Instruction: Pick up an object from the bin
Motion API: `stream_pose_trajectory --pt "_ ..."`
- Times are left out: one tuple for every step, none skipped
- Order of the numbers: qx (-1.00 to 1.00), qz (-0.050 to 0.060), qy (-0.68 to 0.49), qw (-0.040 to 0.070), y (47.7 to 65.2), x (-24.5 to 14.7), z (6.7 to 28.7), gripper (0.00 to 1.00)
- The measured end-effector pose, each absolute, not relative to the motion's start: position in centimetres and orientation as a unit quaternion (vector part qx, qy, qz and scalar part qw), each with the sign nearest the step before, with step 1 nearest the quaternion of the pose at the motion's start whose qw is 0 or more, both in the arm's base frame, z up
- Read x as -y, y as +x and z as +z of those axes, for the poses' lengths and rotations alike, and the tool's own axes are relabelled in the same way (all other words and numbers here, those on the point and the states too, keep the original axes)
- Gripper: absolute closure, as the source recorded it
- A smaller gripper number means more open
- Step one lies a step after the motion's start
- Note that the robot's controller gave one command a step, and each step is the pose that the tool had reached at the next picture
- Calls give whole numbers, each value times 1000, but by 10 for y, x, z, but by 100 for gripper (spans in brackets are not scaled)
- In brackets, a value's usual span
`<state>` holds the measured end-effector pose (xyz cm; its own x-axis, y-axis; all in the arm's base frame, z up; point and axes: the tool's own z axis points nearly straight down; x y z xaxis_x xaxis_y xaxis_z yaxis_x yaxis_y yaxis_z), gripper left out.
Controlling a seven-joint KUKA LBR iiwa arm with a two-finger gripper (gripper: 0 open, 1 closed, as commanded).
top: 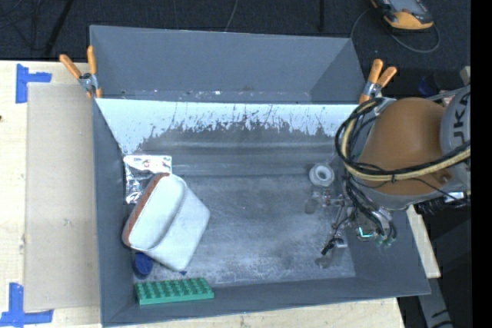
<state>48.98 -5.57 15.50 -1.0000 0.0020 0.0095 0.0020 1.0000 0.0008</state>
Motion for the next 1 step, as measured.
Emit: stream_pose_trajectory --pt "991 0 137 -3 482 129 70 0"
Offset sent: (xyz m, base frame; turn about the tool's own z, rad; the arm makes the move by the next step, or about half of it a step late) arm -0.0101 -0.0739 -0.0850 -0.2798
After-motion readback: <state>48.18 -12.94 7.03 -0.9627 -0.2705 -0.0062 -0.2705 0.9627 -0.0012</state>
